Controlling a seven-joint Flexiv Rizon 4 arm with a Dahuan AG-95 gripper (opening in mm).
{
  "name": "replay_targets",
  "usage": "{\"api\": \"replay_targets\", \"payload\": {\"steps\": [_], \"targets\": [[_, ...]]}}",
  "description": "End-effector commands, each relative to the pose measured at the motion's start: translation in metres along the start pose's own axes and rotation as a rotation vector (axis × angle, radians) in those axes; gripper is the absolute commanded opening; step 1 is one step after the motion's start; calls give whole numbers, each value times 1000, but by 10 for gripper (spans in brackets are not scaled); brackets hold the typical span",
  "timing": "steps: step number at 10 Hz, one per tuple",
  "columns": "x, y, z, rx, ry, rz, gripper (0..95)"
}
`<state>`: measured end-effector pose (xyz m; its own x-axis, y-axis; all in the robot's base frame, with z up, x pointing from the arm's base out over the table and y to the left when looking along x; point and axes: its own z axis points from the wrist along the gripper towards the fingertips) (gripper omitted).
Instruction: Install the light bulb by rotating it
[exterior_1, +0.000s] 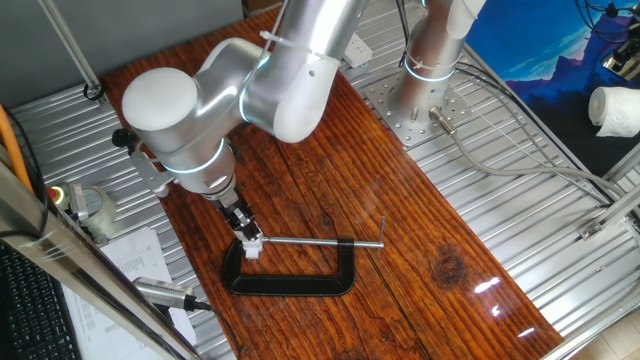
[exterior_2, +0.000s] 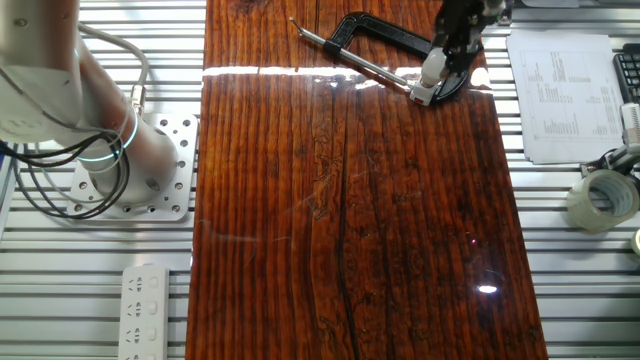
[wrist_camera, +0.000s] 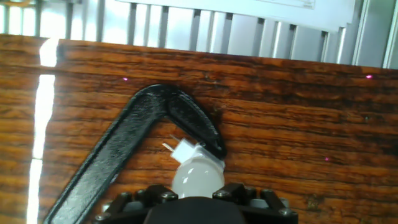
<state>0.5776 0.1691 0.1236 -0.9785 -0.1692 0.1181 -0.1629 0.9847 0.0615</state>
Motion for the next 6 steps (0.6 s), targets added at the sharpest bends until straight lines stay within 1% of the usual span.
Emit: {"api": "replay_targets", "payload": {"steps": [1, 2, 3, 4, 5, 6], "targets": [[-2, 5, -5, 7, 13, -303, 760], [-2, 6, -7, 9, 15, -503, 760], [-2, 6, -7, 8, 15, -588, 760], [-3, 6, -6, 6, 14, -712, 570], [-3, 6, -6, 5, 15, -836, 570], [-3, 6, -6, 5, 16, -926, 570]]}}
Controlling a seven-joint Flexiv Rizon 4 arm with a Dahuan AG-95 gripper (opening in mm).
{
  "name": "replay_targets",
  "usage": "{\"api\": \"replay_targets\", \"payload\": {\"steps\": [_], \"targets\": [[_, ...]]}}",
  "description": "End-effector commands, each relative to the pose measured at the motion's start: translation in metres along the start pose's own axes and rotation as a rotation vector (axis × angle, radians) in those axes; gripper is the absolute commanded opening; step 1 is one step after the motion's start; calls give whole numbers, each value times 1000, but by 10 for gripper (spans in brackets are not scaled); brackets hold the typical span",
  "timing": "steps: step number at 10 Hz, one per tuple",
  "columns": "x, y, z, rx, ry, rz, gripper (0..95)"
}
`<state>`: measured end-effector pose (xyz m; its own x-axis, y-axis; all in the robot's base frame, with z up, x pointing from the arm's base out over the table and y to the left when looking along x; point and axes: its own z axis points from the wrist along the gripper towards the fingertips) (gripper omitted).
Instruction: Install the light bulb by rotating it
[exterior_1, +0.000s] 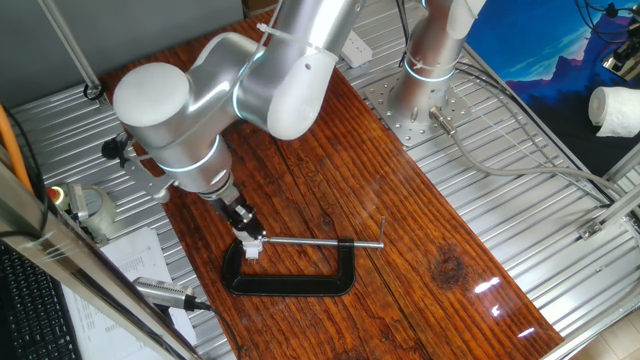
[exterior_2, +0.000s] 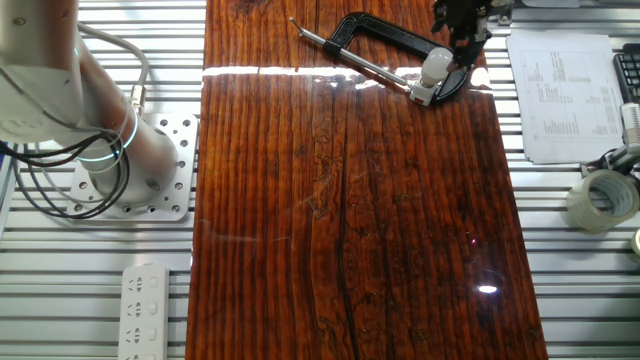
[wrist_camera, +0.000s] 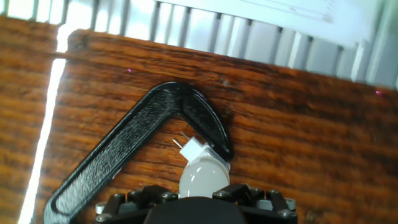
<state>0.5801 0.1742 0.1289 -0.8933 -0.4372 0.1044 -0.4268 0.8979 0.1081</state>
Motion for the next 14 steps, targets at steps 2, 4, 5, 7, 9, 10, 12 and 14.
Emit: {"api": "replay_targets", "payload": {"steps": [2, 4, 5, 7, 9, 10, 12, 14], "targets": [[-1, 2, 0, 23, 18, -748, 570], [-2, 3, 6, 27, 16, -871, 570], [-4, 3, 12, 28, 11, -924, 570], [-4, 2, 13, 29, 12, -937, 570], [-6, 4, 23, 43, 23, -991, 570], [-5, 5, 25, 50, 32, -997, 570], [-5, 4, 28, 51, 28, -1000, 570], [-6, 4, 29, 57, 26, -996, 570]]}}
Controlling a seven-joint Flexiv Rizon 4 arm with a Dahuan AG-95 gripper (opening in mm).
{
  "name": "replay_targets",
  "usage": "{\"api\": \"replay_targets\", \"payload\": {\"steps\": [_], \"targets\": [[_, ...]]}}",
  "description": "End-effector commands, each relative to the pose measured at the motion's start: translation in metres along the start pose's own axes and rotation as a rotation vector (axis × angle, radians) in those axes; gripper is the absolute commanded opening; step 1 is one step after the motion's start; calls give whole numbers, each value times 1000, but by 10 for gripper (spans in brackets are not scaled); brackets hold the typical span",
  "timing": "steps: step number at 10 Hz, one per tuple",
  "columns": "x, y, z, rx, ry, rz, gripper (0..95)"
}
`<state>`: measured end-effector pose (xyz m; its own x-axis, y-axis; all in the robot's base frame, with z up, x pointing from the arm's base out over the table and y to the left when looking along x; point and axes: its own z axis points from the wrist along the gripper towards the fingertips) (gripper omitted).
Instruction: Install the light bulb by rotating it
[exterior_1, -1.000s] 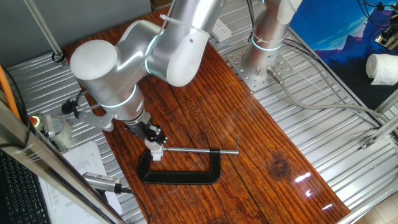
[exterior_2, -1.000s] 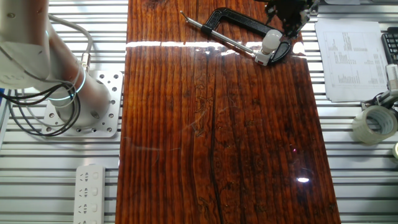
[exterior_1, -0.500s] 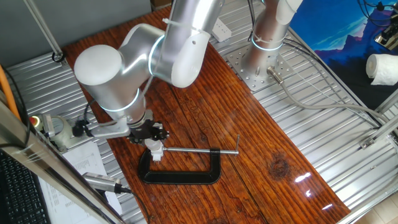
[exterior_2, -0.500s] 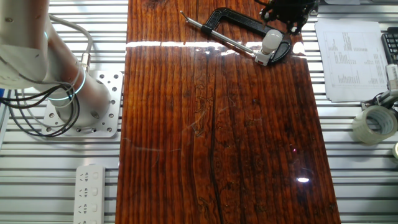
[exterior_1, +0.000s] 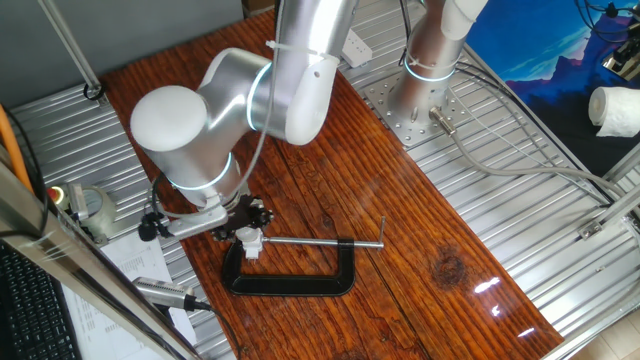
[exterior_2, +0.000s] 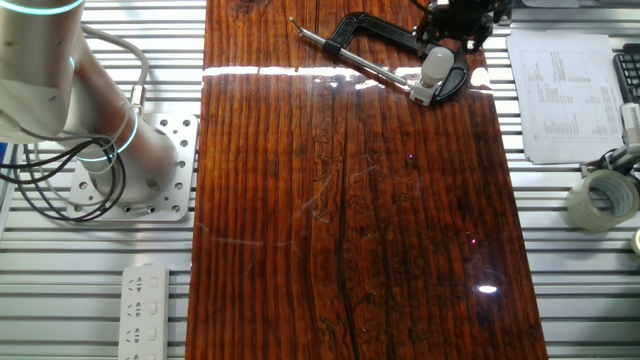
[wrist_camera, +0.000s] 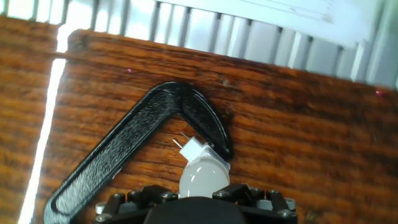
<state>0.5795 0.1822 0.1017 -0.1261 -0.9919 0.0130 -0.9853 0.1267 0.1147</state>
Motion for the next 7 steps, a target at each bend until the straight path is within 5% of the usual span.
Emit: {"api": "replay_targets", "payload": {"steps": [1, 2, 3, 5, 7], "targets": [[2, 0, 3, 6, 4, 4, 570], [3, 1, 3, 7, 4, 12, 380], [3, 1, 4, 9, 4, 20, 380], [4, 1, 4, 11, 1, 40, 0], [4, 1, 4, 10, 2, 51, 0]]}}
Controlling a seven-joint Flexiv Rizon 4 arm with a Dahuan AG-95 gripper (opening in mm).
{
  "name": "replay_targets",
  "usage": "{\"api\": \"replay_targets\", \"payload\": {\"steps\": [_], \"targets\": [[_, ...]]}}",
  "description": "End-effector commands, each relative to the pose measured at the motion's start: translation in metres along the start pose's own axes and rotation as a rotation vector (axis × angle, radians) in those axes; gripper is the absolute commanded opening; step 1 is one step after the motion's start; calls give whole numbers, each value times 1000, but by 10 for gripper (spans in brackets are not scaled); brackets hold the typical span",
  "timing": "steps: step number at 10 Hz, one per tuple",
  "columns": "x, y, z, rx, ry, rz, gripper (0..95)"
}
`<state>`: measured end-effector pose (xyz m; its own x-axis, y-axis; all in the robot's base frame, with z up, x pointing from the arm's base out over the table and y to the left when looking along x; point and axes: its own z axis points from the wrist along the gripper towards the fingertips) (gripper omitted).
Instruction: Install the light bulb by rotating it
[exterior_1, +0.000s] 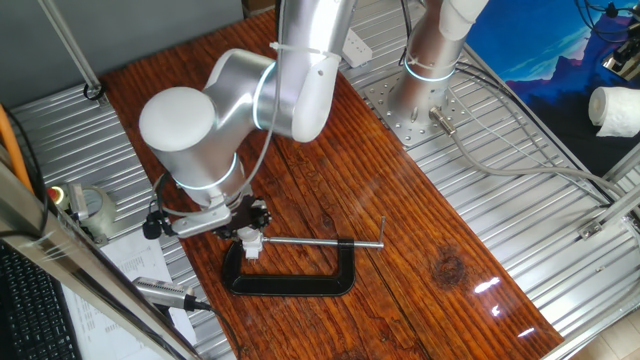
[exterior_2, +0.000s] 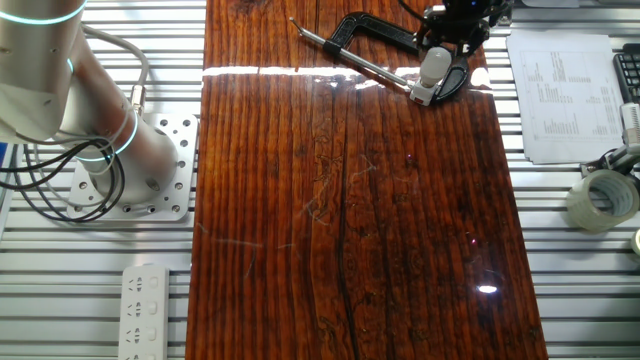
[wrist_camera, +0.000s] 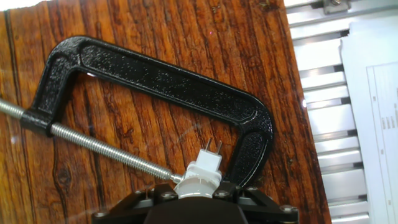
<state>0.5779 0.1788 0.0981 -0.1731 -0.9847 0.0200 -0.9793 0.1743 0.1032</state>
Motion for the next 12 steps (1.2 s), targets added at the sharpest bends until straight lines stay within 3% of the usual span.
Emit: {"api": "replay_targets", "payload": {"steps": [1, 4, 8, 12], "targets": [[0, 0, 0, 1, 0, 16, 0], [0, 0, 0, 8, 11, 95, 0], [6, -5, -2, 16, 2, 250, 0], [10, -9, 2, -10, -33, 412, 0]]}}
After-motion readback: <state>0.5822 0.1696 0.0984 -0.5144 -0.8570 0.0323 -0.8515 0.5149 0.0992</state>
